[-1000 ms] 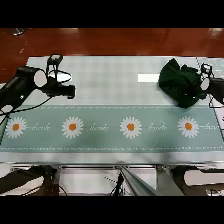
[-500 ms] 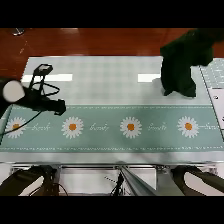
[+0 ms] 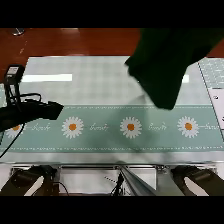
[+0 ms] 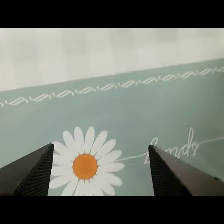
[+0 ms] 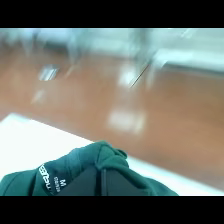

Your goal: Fold the shirts.

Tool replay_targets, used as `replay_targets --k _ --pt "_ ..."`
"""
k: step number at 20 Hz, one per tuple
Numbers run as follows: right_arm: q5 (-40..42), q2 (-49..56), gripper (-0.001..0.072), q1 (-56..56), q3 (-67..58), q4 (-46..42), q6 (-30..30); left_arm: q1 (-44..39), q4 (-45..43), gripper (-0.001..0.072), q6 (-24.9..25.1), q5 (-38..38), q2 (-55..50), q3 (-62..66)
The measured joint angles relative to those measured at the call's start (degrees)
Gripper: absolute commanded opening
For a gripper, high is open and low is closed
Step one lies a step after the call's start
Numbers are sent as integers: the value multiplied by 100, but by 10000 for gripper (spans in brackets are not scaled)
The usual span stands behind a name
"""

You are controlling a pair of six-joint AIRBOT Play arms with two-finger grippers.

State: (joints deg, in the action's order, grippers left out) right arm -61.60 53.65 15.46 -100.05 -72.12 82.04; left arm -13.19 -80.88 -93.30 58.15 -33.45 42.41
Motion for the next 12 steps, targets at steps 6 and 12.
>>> replay_targets --k 6,12 --pt "140 671 26 1683 2065 4 699 0 103 700 -76 -179 -85 -72" --pt "1399 2413 629 2540 2990 1292 1093 0 188 701 -74 -131 -433 -101"
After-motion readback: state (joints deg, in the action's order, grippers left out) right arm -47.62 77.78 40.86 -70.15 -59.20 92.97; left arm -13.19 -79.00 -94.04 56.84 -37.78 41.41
